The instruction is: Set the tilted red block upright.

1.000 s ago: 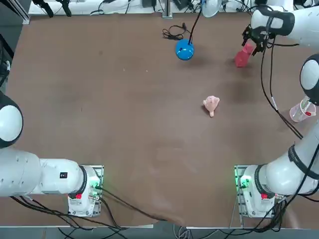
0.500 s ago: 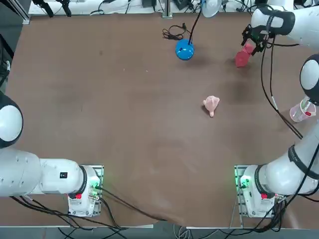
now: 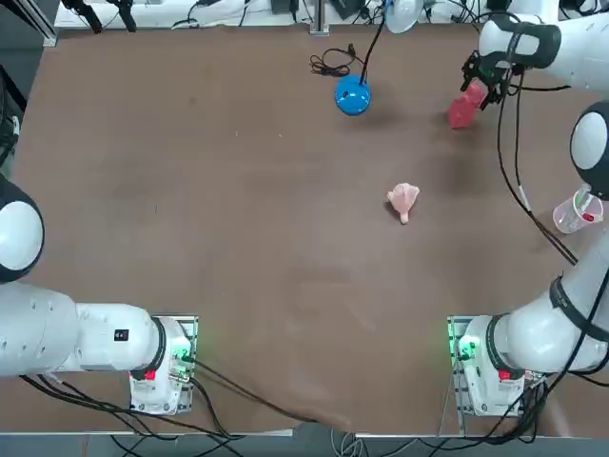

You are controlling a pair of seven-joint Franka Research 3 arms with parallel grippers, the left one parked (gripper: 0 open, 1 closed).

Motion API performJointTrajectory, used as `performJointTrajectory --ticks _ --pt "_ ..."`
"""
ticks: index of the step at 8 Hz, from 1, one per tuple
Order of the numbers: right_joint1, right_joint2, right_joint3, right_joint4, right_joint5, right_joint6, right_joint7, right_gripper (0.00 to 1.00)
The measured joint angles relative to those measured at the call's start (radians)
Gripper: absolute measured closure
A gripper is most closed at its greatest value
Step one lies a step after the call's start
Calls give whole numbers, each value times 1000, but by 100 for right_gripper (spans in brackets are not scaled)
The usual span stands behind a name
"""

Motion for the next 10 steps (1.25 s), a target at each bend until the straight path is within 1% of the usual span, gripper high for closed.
performJointTrajectory --ticks 4,6,7,8,10 --pt "4 17 1 0 0 16 0 1" --pt "6 24 1 2 0 19 -1 8" --pt "6 22 1 10 -1 14 -7 22" --pt "6 21 1 24 -3 -3 -37 22" --pt "6 10 0 70 -4 -85 -164 28"
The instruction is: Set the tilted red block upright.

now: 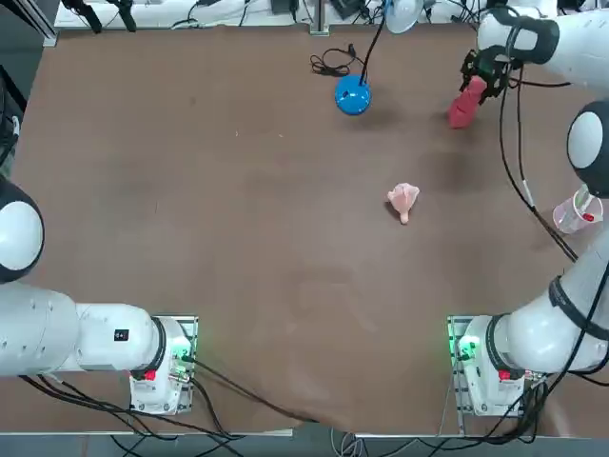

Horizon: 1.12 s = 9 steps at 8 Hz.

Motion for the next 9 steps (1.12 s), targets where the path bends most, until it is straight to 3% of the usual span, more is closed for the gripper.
performJointTrajectory --ticks 4,9 --pt "-2 -16 -2 28 -1 -90 -339 28" --pt "-2 -10 -2 28 1 -51 -441 28"
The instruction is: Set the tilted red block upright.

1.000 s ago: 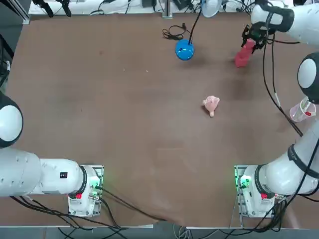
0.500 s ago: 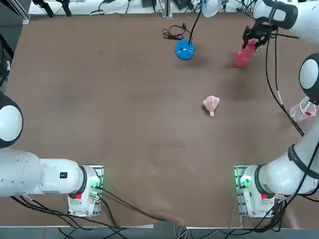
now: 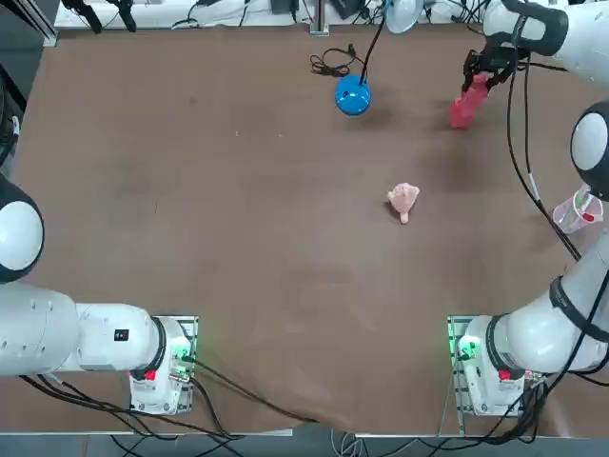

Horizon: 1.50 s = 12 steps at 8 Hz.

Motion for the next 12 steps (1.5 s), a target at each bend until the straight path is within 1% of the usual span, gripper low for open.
performJointTrajectory --ticks 2,9,12 --pt "0 15 0 0 0 25 -24 28" --pt "10 45 5 0 -4 30 -34 28" --pt "10 45 5 0 -23 31 -78 29"
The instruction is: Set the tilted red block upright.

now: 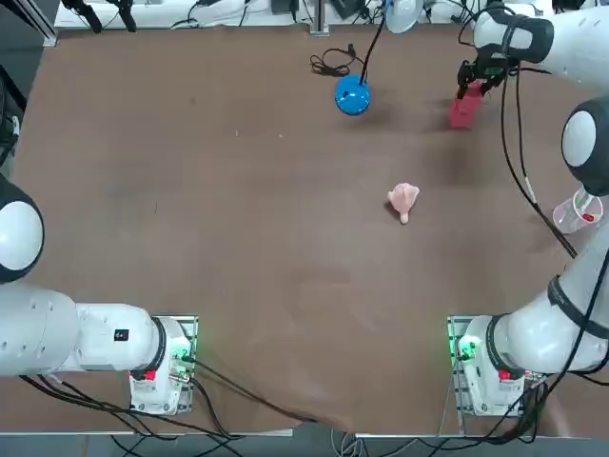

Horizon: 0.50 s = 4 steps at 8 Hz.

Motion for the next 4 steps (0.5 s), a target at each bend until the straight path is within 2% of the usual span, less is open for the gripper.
performJointTrajectory --ticks 4 --pt "-1 7 0 0 -2 0 -48 29"
